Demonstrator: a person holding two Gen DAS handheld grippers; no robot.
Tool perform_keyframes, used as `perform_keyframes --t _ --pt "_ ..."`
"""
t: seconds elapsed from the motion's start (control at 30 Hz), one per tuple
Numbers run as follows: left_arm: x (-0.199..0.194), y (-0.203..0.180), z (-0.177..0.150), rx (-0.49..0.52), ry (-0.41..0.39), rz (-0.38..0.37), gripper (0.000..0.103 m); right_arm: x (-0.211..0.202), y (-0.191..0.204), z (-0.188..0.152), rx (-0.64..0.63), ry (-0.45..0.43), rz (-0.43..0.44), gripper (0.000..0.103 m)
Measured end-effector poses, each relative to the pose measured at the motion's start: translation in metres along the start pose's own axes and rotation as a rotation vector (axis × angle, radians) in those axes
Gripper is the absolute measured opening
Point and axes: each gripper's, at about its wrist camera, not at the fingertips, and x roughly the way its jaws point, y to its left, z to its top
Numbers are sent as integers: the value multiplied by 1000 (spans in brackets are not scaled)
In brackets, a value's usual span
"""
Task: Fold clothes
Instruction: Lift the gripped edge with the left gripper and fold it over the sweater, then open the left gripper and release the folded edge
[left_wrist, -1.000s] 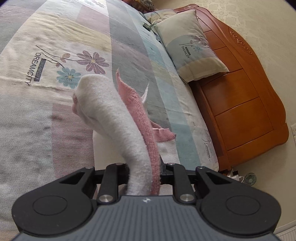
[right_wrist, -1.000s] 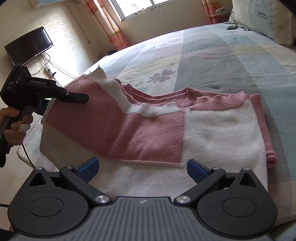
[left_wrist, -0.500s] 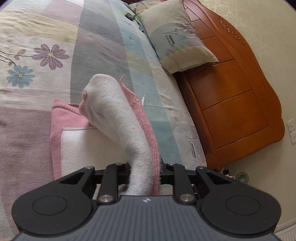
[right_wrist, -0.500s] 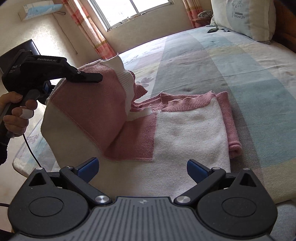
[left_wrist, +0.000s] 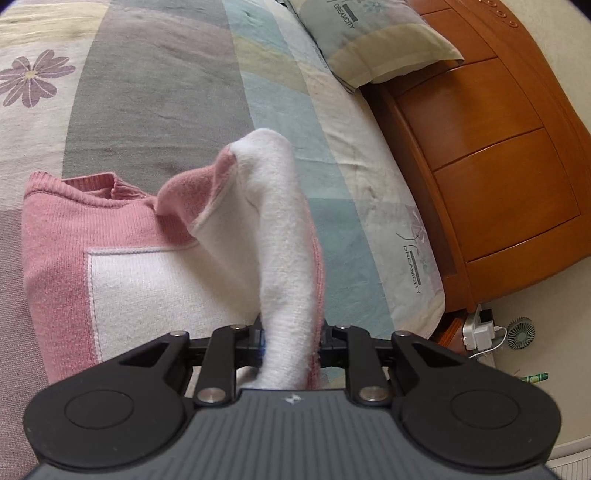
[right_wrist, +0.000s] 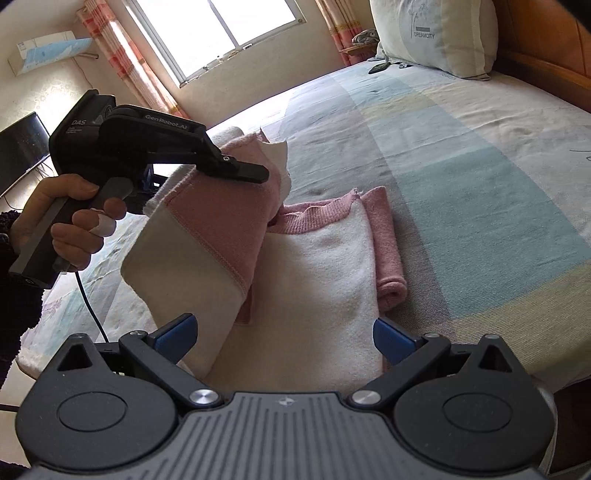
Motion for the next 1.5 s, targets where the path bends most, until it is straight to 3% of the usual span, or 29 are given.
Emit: perform_keyframes --t 0.17,0.27,0.37,0.53,0.67,0.8,0.93,1.03,1.1,1.33,1.5 --pt "41 -5 -5 18 80 100 19 -8 -12 -2 22 -7 -37 103" --pt "57 0 -6 -9 92 122 23 -10 -17 -4 32 -7 -49 103" --pt "59 2 -4 -43 78 86 37 -12 -19 -5 36 -8 -56 103" --pt "48 -1 2 -70 37 -21 46 -14 -23 -6 43 -10 -67 103" --pt "24 -8 3 -15 -21 -59 56 -16 -23 -8 43 -10 -74 103" --pt "-3 -7 -8 94 -82 13 61 -19 -23 -10 40 -15 -83 103" --pt "-33 1 -40 214 -155 147 64 -23 -24 -9 41 -33 -76 103" --pt "-55 7 -65 303 -210 248 69 -23 -18 -5 17 -54 -44 103" --pt "-70 13 -84 315 -254 270 72 -19 -10 -1 -21 -60 -6 103" --pt "-95 28 -103 257 -334 228 77 19 25 11 -161 -35 117 103" --pt "-86 26 -89 240 -325 126 78 41 27 8 -176 33 61 103"
